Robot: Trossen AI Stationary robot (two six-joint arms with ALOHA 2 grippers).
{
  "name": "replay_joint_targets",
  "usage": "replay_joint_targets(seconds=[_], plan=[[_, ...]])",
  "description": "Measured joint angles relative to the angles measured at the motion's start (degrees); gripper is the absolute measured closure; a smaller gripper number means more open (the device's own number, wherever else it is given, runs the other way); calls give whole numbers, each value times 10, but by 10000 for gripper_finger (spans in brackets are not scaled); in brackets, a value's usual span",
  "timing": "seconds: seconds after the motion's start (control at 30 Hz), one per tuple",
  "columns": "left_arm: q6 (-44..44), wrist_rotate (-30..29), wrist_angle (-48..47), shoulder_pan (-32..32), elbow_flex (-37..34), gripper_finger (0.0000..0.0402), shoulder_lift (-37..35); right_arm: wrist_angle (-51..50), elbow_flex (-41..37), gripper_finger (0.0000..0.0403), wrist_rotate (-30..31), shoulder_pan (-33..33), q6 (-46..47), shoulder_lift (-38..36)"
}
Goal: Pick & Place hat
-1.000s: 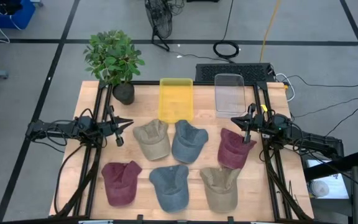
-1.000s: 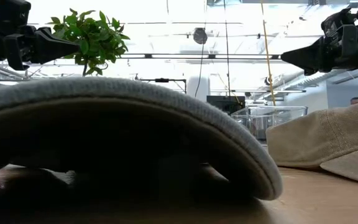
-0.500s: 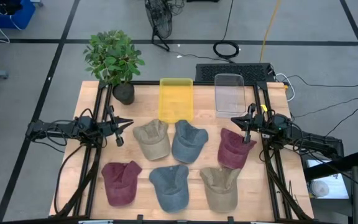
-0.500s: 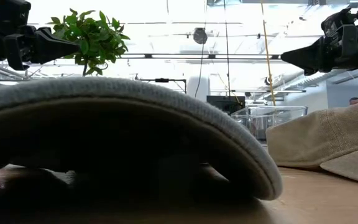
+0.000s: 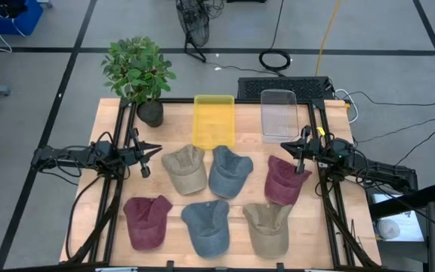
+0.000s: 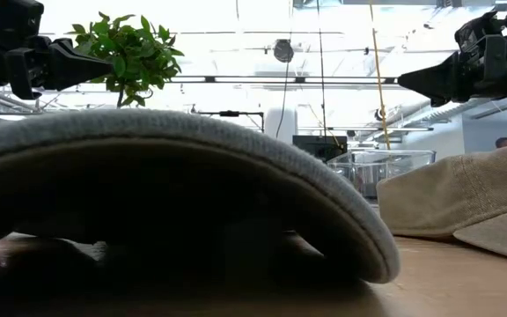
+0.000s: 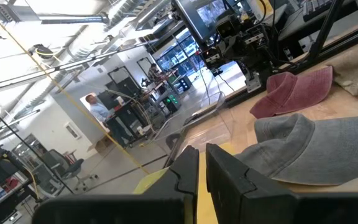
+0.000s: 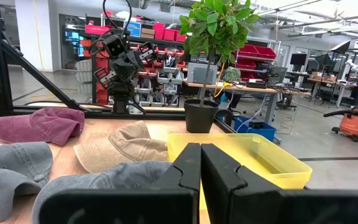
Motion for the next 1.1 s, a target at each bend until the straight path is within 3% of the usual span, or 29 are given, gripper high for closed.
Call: replay_joint_targets(seconds=[0.53, 0.7, 0.8, 0.93, 1.1], plan=[[-4, 3, 1, 0, 0, 366, 0, 0, 0, 403, 0, 0, 0, 0], [94, -14, 30, 0, 0, 366, 0, 0, 0, 403, 0, 0, 0, 0], [109, -16, 52, 0, 0, 366, 0, 2, 0, 403, 0, 0, 0, 0], [55, -11, 84, 0, 0, 366, 0, 5, 0, 403, 0, 0, 15, 0], [-164, -5, 89, 0, 0, 366, 0, 5, 0, 403, -1, 0, 153, 0]])
